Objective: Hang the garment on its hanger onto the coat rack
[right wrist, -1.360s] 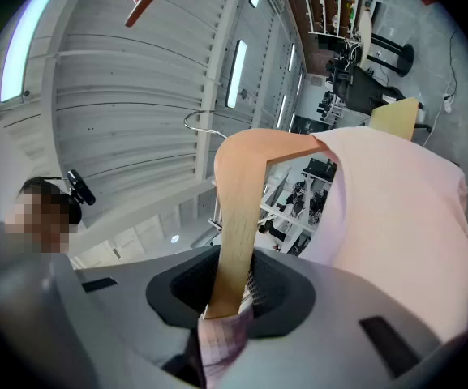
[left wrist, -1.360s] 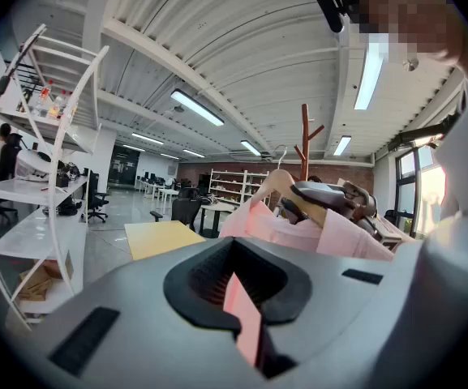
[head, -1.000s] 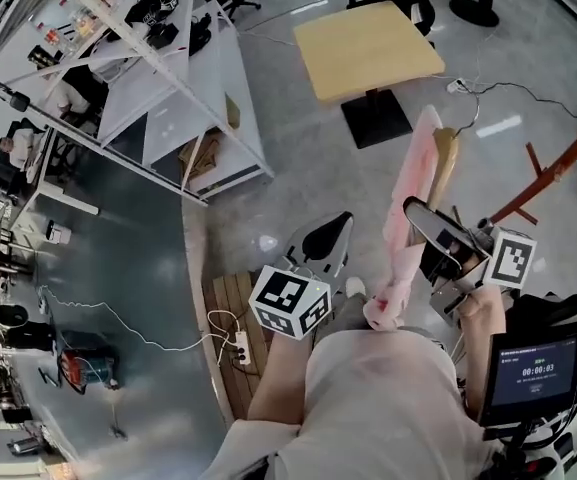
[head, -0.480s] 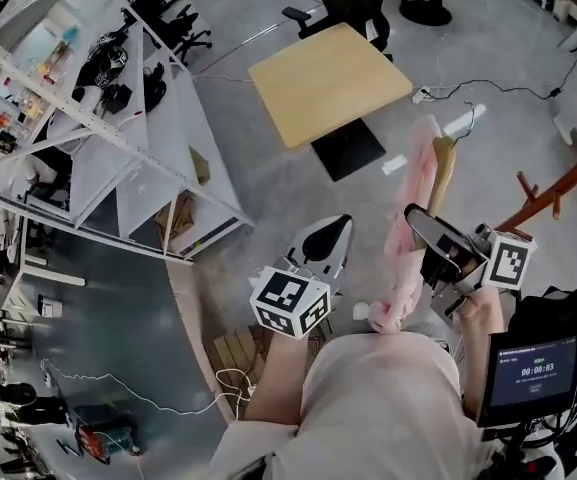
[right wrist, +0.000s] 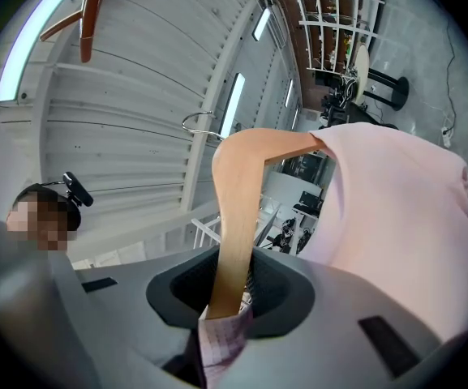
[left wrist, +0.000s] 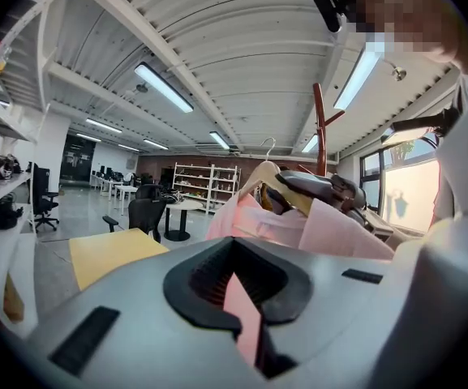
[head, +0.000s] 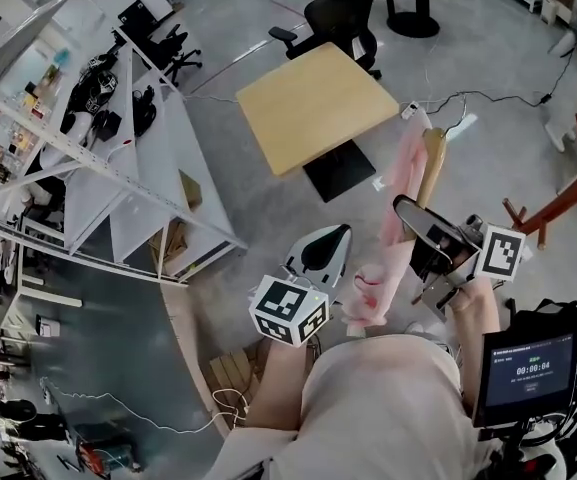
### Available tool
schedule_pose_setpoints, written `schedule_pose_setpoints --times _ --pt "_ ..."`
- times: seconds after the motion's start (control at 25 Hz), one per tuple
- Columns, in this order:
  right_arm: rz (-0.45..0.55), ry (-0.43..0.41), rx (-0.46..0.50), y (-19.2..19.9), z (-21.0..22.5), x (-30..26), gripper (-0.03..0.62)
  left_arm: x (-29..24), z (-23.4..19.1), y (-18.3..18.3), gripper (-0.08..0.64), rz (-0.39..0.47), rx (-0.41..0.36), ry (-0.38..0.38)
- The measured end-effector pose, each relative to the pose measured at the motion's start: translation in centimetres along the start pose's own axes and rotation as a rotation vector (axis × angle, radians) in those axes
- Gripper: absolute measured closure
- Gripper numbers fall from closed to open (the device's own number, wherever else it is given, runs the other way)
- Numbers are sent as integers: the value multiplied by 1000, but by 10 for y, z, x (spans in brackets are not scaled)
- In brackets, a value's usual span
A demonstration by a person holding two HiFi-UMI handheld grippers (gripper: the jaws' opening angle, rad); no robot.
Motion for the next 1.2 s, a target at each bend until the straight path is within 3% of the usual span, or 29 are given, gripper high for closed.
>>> schedule_pose_setpoints --times 0.48,1.2 --pt "28 -35 25 -19 -12 -12 503 -25 0 -20 555 25 -48 58" --pt "136 -45 102 -64 -55 -2 503 -62 33 -75 554 73 -188 253"
Point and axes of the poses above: the fingertips, and each gripper's own axes: x backward along the fingers, z to its right, y out of its underside, the point moved 6 cm from there along x, backward along the fingers, and after that the axes turned 6 degrees about x, right-handed, at the moved point
